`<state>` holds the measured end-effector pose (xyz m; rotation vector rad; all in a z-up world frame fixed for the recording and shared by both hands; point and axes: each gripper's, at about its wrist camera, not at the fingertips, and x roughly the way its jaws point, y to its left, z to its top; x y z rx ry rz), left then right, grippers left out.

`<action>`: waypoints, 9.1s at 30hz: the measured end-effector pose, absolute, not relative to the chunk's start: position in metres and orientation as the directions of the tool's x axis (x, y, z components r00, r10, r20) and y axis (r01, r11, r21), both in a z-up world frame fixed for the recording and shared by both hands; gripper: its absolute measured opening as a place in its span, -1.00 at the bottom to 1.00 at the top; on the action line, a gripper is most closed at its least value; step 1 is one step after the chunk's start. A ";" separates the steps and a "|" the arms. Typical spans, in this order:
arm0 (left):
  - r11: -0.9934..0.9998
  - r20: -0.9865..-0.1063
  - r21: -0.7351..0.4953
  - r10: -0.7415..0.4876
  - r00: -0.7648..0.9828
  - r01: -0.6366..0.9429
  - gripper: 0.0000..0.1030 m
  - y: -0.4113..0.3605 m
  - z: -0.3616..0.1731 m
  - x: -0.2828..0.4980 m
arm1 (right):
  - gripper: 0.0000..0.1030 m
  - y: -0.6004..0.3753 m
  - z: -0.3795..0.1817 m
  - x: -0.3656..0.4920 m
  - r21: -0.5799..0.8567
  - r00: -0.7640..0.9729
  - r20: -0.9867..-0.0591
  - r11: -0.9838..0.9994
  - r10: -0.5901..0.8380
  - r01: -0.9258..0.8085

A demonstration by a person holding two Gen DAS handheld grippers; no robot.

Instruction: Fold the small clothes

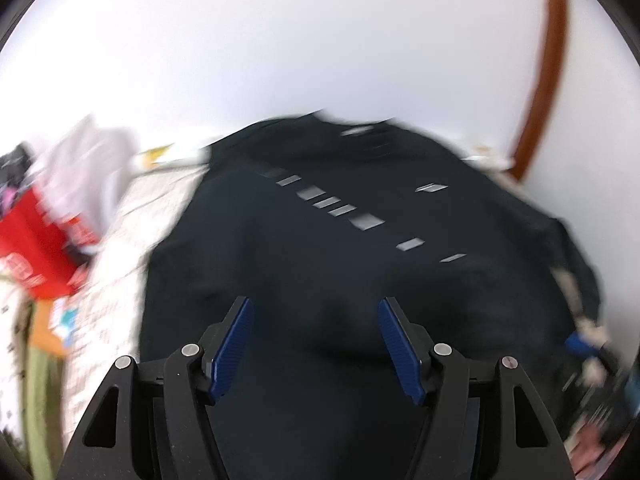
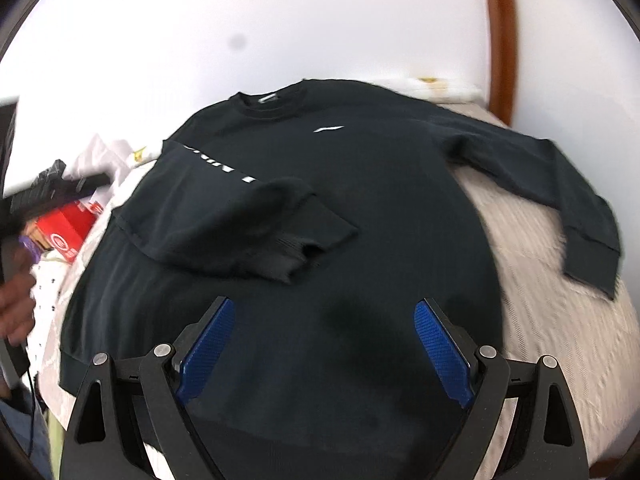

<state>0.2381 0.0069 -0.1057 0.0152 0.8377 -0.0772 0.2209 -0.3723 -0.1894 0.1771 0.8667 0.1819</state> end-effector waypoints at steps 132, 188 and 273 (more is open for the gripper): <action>0.991 -0.843 -0.106 -0.046 0.535 -0.082 0.14 0.064 -0.179 0.184 | 0.24 -0.555 -0.247 0.276 -0.058 0.567 -0.791 0.952 -0.227 0.301; 0.936 -0.749 -0.348 -0.241 0.617 -0.057 0.14 0.153 -0.177 0.175 | -0.28 -0.090 -0.110 0.343 0.280 0.540 -0.647 0.826 0.539 -0.490; 0.981 -0.809 -0.184 -0.117 0.577 -0.058 0.16 0.143 -0.183 0.074 | -0.01 -0.429 -0.221 0.127 0.106 0.546 -0.836 0.992 0.054 0.064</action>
